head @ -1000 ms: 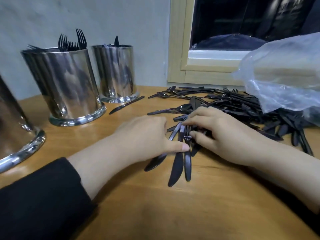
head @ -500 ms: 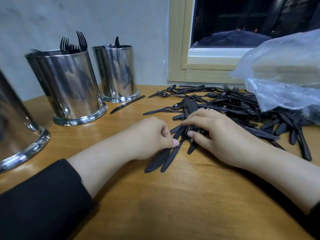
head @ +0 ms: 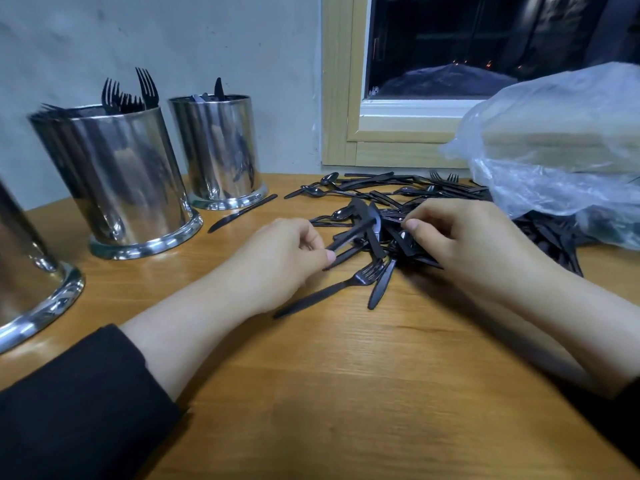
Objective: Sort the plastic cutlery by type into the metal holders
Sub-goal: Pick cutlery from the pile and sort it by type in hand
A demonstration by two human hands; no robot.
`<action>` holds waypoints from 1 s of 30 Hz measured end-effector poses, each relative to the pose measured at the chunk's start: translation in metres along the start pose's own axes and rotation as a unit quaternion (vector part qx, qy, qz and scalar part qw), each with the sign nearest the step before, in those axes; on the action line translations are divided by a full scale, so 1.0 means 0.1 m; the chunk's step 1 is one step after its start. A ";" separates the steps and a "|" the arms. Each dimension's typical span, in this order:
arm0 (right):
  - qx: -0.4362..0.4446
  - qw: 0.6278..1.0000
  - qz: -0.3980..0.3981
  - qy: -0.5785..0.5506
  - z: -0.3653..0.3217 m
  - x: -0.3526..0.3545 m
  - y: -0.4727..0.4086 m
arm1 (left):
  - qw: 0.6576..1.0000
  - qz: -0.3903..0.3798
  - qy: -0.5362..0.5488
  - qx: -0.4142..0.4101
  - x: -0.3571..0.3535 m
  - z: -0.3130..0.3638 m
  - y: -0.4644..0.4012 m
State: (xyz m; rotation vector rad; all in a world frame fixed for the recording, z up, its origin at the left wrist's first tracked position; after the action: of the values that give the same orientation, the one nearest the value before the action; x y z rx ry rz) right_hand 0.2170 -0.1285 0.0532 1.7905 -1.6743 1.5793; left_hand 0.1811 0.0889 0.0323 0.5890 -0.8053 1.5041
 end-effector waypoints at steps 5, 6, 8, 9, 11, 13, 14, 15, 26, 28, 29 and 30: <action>0.054 0.997 -0.014 -0.059 -0.15 -0.04 0.02 | 0.997 0.035 -0.012 -0.070 0.05 0.14 0.03; 0.082 0.995 -0.039 -0.051 -0.21 -0.06 0.03 | 0.996 0.034 -0.020 -0.083 0.05 0.16 0.04; 0.129 0.988 -0.078 -0.012 -0.31 -0.16 0.07 | 0.992 0.029 -0.038 -0.117 0.04 0.20 0.07; 0.146 0.986 -0.081 0.007 -0.33 -0.20 0.09 | 0.990 0.028 -0.048 -0.133 0.02 0.21 0.08; 0.157 0.985 -0.066 0.012 -0.37 -0.21 0.09 | 0.985 0.050 -0.058 -0.157 0.04 0.23 0.09; 0.124 0.991 -0.046 -0.013 -0.35 -0.16 0.08 | 0.980 0.126 -0.015 -0.154 0.18 0.25 0.10; 0.096 0.994 -0.037 -0.039 -0.32 -0.12 0.07 | 0.973 0.181 0.045 -0.138 0.29 0.23 0.10; 0.068 0.995 -0.026 -0.075 -0.28 -0.08 0.07 | 0.957 0.235 0.124 -0.113 0.39 0.17 0.10; 0.066 0.986 -0.026 -0.153 -0.45 -0.24 0.12 | 0.818 0.065 0.569 -0.055 -0.12 0.40 0.03; 0.054 0.992 0.014 -0.117 -0.37 -0.18 0.05 | 0.832 0.119 0.538 -0.068 -0.02 0.33 0.01; 0.045 0.995 0.025 -0.089 -0.32 -0.17 -0.01 | 0.843 0.143 0.515 -0.064 0.02 0.28 0.00; 0.035 0.998 0.025 -0.053 -0.25 -0.18 -0.07 | 0.855 0.159 0.492 -0.051 0.04 0.22 0.00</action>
State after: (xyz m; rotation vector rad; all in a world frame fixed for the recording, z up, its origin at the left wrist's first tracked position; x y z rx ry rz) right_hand 0.2138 -0.0964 0.0524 1.9129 -1.7431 1.6091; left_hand 0.1786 0.0744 0.0497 -0.4384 -0.1583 1.7667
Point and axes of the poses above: each hand's wrist, its own y-axis away from the middle knuckle, its own x-axis out of the back of the hand, z = x × y, the point moved 6 cm from there along -y, towards the middle knuckle
